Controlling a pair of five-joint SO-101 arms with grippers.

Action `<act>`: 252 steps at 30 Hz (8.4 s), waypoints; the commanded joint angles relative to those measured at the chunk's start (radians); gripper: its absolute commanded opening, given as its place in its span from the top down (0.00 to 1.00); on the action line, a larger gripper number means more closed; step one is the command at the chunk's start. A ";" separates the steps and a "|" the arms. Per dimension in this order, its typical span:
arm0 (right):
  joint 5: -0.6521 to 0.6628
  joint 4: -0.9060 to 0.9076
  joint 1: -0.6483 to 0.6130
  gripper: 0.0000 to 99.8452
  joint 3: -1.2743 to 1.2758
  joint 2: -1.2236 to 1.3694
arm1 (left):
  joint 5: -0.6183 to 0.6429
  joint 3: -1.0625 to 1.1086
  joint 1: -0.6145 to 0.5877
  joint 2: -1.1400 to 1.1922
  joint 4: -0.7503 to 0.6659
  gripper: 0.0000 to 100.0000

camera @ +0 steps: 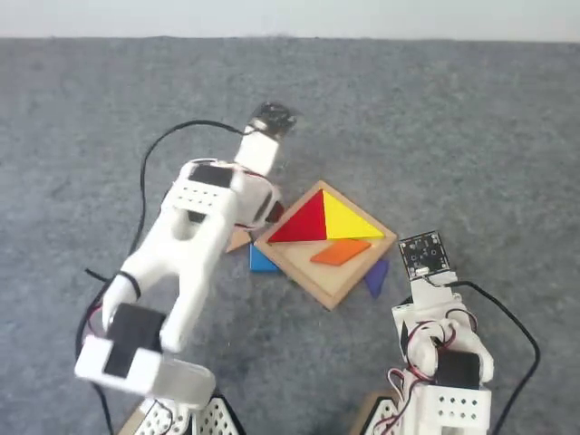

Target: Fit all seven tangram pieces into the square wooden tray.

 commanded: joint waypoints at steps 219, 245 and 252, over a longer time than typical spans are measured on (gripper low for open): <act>-0.002 -0.005 -0.005 0.99 0.018 -0.019 | 0.308 -0.317 0.282 0.012 0.130 0.88; -0.002 -0.005 -0.005 0.99 0.018 -0.019 | 0.216 0.177 -0.025 -0.091 -0.017 0.85; -0.002 -0.005 -0.005 0.99 0.018 -0.019 | 0.215 0.163 -0.026 -0.061 -0.018 0.85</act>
